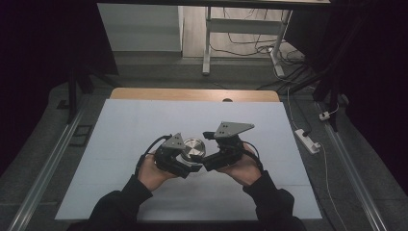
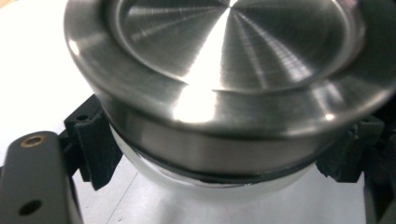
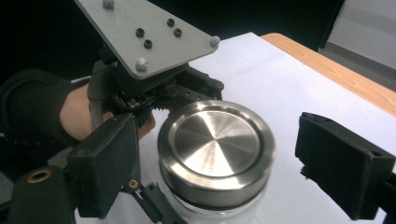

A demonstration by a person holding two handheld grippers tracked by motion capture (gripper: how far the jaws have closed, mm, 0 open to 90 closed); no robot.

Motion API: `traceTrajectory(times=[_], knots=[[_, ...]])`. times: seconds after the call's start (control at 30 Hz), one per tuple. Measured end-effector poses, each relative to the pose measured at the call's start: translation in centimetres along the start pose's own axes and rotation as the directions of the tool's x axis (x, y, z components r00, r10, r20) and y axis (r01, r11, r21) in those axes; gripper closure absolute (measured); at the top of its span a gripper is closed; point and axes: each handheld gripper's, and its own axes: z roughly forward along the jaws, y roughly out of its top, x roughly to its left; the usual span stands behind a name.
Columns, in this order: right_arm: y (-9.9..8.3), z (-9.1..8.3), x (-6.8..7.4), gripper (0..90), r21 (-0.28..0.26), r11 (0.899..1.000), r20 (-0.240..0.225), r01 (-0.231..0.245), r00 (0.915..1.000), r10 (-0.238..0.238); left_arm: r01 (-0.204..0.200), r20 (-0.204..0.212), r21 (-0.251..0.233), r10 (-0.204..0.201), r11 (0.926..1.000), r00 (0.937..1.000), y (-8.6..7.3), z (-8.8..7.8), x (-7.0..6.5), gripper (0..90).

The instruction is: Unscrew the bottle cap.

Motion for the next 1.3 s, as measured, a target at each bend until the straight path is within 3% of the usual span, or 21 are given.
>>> traceTrajectory(times=[0.1,0.23,0.3,0.33,0.43,0.6,0.63,0.67,0.7,0.73,0.77,0.8,0.83,0.93,1.0,1.03,1.1,1.17,1.2,1.23,1.3], knots=[[-0.2,0.8,0.6,13.1,0.016,0.999,0.053,-0.028,0.9982,0.028,0.000,-0.019,-0.004,0.000,1.0000,0.9998,0.1,-0.1,-0.1,15.3],[-0.4,1.7,1.4,13.8,0.039,0.999,0.122,-0.012,0.9925,0.007,0.011,-0.035,-0.005,-0.011,0.9999,0.9993,0.2,-0.1,-0.2,15.3],[-0.4,1.9,1.6,15.6,0.043,0.999,0.136,-0.008,0.9908,0.002,0.008,-0.048,0.003,-0.008,1.0000,0.9988,0.2,-0.1,-0.3,15.3],[-0.4,2.3,2.1,17.6,0.064,0.998,0.185,0.004,0.9826,-0.016,0.008,-0.050,0.004,-0.008,1.0000,0.9987,0.2,0.0,-0.3,15.3],[-0.5,2.5,2.6,19.6,0.069,0.997,0.214,0.028,0.9760,-0.042,0.001,-0.040,0.009,-0.001,1.0000,0.9992,0.2,0.0,-0.4,15.3],[-0.4,2.2,2.3,19.7,0.072,0.996,0.172,0.056,0.9827,-0.068,-0.013,0.005,-0.002,0.013,0.9999,0.9999,0.2,-0.1,-0.4,15.3],[-0.5,1.8,1.7,19.7,0.061,0.996,0.112,0.069,0.9908,-0.076,-0.015,0.021,-0.007,0.015,0.9999,0.9997,0.2,-0.2,-0.3,15.3],[-0.5,1.8,1.7,19.7,0.061,0.996,0.112,0.069,0.9908,-0.076,-0.017,0.046,-0.012,0.018,0.9998,0.9988,0.2,-0.3,-0.2,15.3],[-0.6,1.4,0.8,19.7,0.035,0.997,0.025,0.073,0.9969,-0.074,-0.026,0.084,-0.021,0.027,0.9995,0.9961,0.2,-0.4,-0.2,15.3],[-0.6,1.4,0.8,19.7,0.035,0.997,0.025,0.073,0.9969,-0.074,-0.026,0.084,-0.021,0.027,0.9995,0.9961,0.2,-0.4,-0.2,15.3],[-0.6,1.3,0.6,19.8,0.029,0.997,-0.003,0.069,0.9976,-0.069,-0.030,0.097,-0.023,0.032,0.9993,0.9948,0.2,-0.4,-0.2,15.3],[-0.8,1.0,-0.1,19.8,0.016,0.997,-0.067,0.076,0.9950,-0.074,-0.032,0.112,-0.025,0.035,0.9992,0.9931,0.2,-0.3,-0.2,15.3],[-0.8,1.0,-0.1,19.8,0.016,0.997,-0.067,0.076,0.9950,-0.074,-0.036,0.121,-0.027,0.039,0.9990,0.9918,0.3,-0.3,-0.2,15.3],[-1.0,0.7,-0.8,19.9,0.014,0.997,-0.124,0.077,0.9894,-0.074,-0.039,0.127,-0.027,0.042,0.9989,0.9911,0.3,-0.2,-0.4,15.3],[-1.0,0.7,-0.8,19.6,0.016,0.998,-0.122,0.068,0.9904,-0.066,-0.033,0.111,-0.026,0.035,0.9991,0.9932,0.3,-0.2,-0.4,15.3],[-0.8,0.7,-0.7,14.4,0.029,0.999,-0.099,0.045,0.9941,-0.042,-0.033,0.093,-0.024,0.035,0.9992,0.9950,0.3,-0.2,-0.4,15.3],[-0.7,0.7,-0.6,13.1,0.034,0.999,-0.082,0.040,0.9959,-0.037,-0.028,0.049,-0.014,0.029,0.9995,0.9984,0.3,-0.2,-0.5,15.3],[-0.4,0.8,0.1,9.1,0.052,0.998,-0.009,0.044,0.9990,-0.044,-0.011,0.024,-0.013,0.011,0.9999,0.9997,0.2,-0.2,-0.3,15.3],[-0.4,0.8,0.1,9.1,0.052,0.998,-0.009,0.044,0.9990,-0.044,-0.002,0.004,-0.012,0.002,0.9999,1.0000,0.1,-0.2,-0.3,15.3],[-0.3,1.1,0.9,8.8,0.062,0.997,0.058,0.047,0.9970,-0.051,0.004,-0.007,-0.009,-0.004,0.9999,1.0000,0.1,-0.2,-0.2,15.3],[-0.2,1.2,1.1,8.9,0.059,0.997,0.082,0.051,0.9951,-0.056,0.009,-0.026,-0.007,-0.009,0.9999,0.9996,0.1,-0.2,-0.2,15.3]])
